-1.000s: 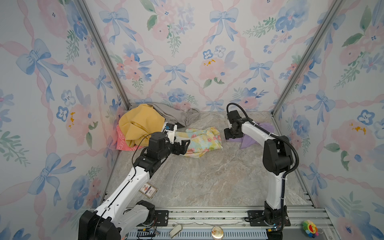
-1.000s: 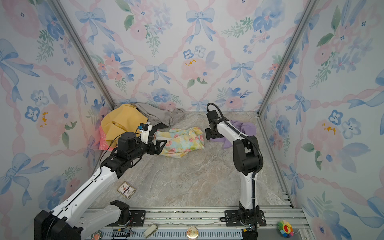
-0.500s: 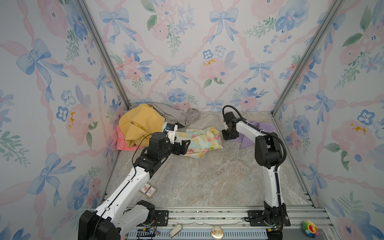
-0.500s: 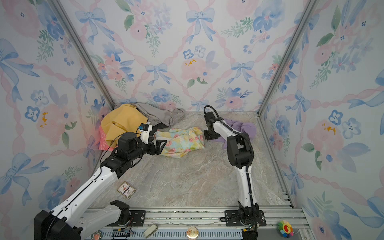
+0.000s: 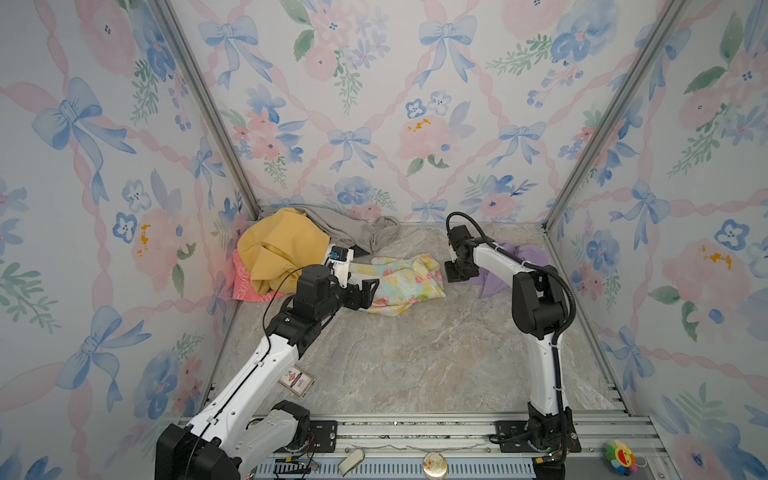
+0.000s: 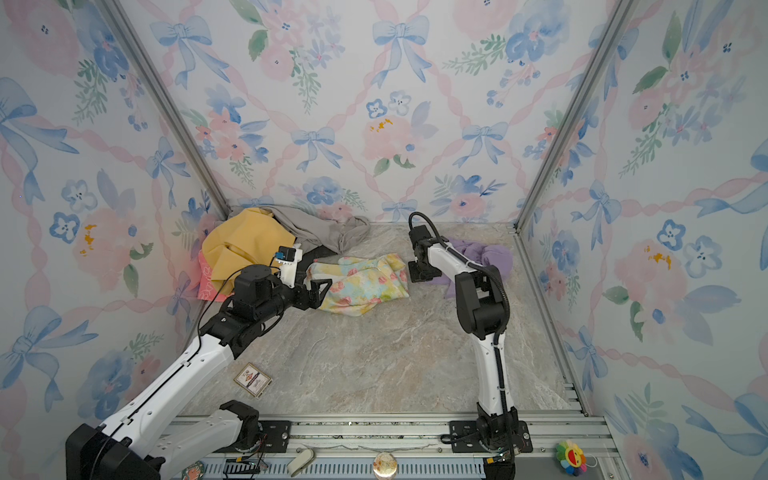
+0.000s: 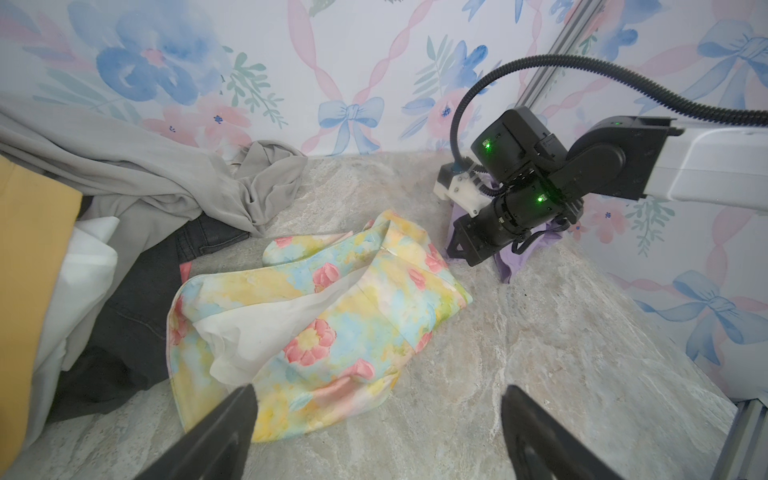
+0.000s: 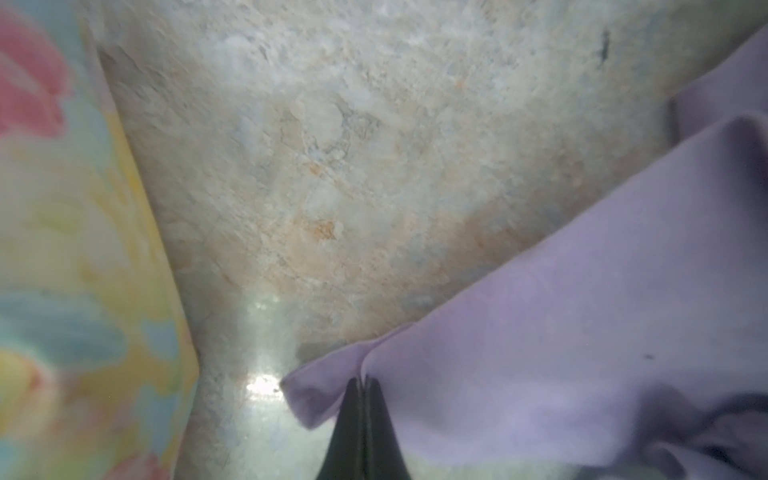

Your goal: Pick out a specific cloth from the pile

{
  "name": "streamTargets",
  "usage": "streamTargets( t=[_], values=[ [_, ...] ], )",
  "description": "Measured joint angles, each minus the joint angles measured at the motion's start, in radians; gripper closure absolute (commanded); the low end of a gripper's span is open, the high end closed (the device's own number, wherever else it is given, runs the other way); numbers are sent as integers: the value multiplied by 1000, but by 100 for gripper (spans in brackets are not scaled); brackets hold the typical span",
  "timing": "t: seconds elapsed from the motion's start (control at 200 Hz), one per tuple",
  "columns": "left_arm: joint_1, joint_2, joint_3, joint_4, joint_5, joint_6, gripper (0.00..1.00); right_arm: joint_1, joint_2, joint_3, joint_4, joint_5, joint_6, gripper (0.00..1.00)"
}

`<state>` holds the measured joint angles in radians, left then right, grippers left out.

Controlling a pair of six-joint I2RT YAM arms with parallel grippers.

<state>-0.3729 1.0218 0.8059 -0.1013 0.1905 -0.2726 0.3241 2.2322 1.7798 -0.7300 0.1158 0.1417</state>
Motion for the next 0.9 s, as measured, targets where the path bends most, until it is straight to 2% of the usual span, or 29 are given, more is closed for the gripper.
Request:
streamTargets(
  t=[0.27, 0.465, 0.655, 0.9],
  values=[
    [0, -2, -1, 0, -26, 7, 7, -53, -246, -98, 41, 47, 0, 100],
    [0, -6, -3, 0, -30, 7, 7, -185, -380, -184, 80, 133, 12, 100],
    [0, -7, -5, 0, -29, 7, 7, -317, -348, -280, 89, 173, 48, 100],
    [-4, -8, -6, 0, -31, 7, 7, -307, -154, -203, 74, 208, 62, 100]
  ],
)
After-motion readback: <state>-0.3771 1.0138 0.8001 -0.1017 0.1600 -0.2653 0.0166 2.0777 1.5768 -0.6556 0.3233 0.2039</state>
